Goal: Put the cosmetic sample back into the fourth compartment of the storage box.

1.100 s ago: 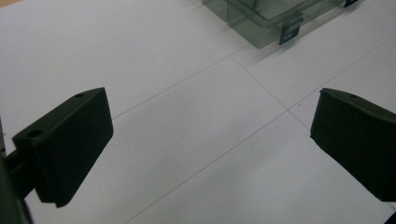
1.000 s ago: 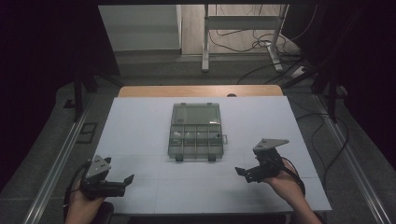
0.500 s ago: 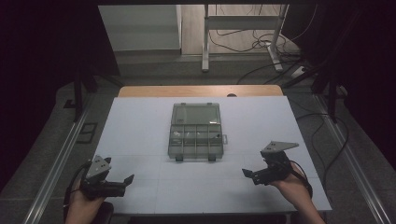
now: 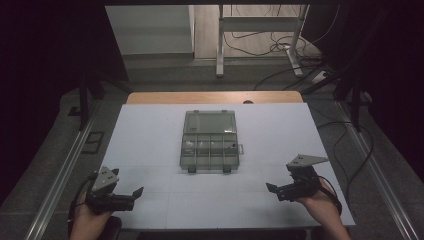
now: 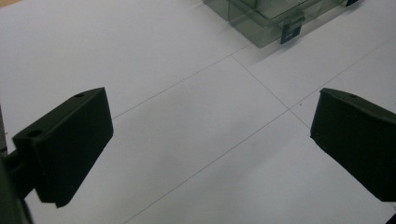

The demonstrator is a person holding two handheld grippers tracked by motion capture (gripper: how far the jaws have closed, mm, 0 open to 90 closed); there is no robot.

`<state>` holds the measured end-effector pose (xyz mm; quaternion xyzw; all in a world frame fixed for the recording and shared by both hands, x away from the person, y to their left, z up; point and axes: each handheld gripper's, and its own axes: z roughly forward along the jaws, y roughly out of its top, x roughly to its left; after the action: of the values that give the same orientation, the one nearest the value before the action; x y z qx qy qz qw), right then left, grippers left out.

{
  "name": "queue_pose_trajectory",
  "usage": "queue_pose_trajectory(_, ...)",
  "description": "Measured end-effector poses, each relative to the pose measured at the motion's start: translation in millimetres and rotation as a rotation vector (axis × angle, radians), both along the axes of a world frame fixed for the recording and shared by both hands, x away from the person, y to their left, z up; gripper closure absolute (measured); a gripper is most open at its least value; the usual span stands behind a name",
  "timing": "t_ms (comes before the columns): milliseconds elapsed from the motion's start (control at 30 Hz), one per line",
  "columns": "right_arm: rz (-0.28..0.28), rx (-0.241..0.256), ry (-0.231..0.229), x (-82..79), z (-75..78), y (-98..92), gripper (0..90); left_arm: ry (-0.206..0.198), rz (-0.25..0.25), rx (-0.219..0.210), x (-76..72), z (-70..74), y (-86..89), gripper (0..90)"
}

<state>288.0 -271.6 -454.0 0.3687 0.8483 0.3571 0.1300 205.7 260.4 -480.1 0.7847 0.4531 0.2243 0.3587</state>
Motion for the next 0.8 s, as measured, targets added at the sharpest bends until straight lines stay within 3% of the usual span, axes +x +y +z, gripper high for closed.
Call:
queue_pose_trajectory(433, -0.051, -0.008, -0.011, -8.8, -0.8, -19.7, 0.7, 0.001, 0.002, -0.001, 0.1, 0.0, 0.1, 0.0)
queue_pose_trajectory(800, -0.107, 0.019, -0.012, -19.5, -4.3, -39.7, 0.7, 0.001, 0.002, 0.001, 0.1, -0.1, -0.2, 0.0)
